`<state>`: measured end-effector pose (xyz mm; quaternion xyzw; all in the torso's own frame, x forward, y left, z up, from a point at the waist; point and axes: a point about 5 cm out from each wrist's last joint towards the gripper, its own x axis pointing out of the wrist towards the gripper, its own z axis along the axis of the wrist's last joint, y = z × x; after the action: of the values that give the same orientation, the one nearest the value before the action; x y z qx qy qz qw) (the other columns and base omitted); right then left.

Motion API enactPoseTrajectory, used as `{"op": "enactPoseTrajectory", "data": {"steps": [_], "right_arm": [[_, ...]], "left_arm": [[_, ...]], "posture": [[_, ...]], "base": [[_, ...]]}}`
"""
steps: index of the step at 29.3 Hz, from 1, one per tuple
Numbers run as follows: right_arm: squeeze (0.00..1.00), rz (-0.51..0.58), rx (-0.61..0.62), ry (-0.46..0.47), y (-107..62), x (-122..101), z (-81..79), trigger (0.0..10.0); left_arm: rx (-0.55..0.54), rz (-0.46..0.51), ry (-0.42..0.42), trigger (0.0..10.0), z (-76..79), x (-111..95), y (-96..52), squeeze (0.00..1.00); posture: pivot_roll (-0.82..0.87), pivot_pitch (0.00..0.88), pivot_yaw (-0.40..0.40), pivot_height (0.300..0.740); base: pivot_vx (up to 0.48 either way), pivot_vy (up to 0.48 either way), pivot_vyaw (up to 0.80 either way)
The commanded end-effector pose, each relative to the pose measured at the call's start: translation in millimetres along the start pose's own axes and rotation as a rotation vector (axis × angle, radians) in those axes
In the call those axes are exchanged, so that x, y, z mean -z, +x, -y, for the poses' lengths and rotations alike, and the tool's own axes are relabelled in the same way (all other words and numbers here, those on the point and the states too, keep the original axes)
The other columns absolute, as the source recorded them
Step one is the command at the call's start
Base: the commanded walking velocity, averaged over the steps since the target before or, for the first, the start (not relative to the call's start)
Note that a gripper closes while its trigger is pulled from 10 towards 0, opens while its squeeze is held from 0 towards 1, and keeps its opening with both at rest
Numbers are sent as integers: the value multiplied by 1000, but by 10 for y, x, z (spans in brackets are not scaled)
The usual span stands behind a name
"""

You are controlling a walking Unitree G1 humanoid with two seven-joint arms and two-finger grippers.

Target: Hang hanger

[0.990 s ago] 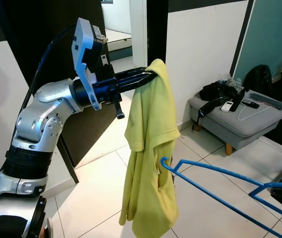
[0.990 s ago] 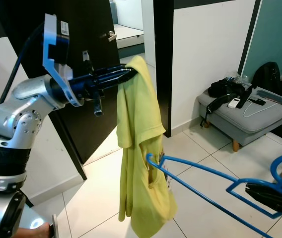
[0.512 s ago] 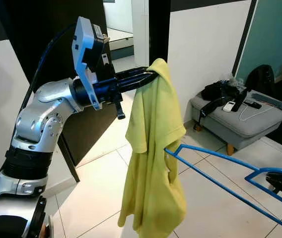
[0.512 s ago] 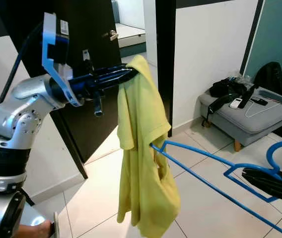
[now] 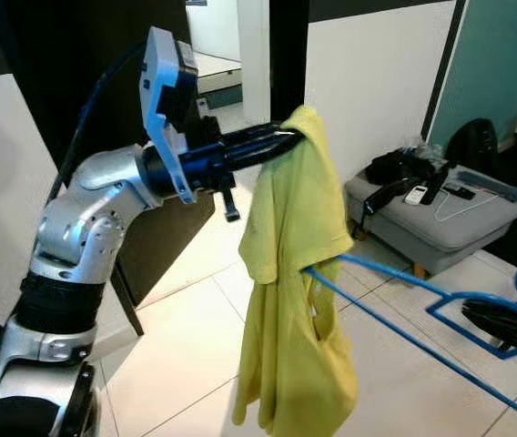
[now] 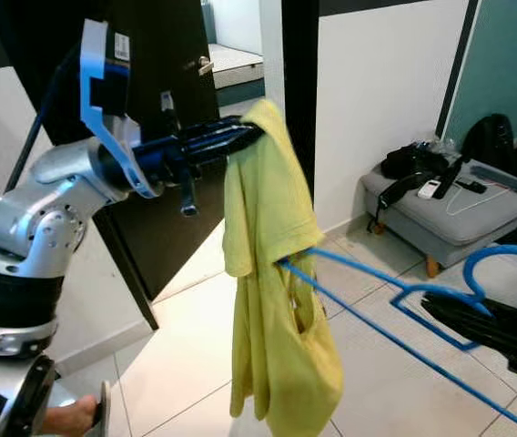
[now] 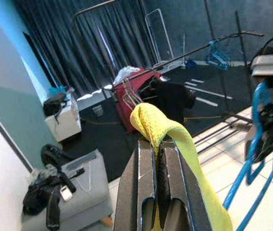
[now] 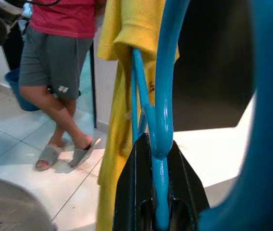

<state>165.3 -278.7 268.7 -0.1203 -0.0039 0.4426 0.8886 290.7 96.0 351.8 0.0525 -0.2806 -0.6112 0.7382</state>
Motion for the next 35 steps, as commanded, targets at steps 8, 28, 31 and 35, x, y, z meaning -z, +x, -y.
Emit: {"op": "enactPoseTrajectory", "data": {"steps": [8, 28, 31, 35], "right_arm": [[0, 57, 68, -45, 90, -7, 48, 10000], [0, 514, 180, 42, 13, -213, 74, 10000], [0, 465, 155, 77, 83, -98, 30, 10000], [0, 299, 136, 97, 312, 179, -58, 10000]], "left_arm": [[-6, 17, 12, 10000, -14, -71, 11, 0], [-244, -60, 131, 10000, -396, -169, -133, 0], [-240, -64, 143, 10000, -426, -186, -134, 0], [-165, -54, 153, 10000, -423, -250, -121, 0]], "posture": [[-113, 0, 69, 740], [-107, 0, 74, 740], [-103, 0, 76, 740], [-99, 0, 75, 740]], "base": [[0, 0, 0], [0, 0, 0], [0, 0, 0], [0, 0, 0]]}}
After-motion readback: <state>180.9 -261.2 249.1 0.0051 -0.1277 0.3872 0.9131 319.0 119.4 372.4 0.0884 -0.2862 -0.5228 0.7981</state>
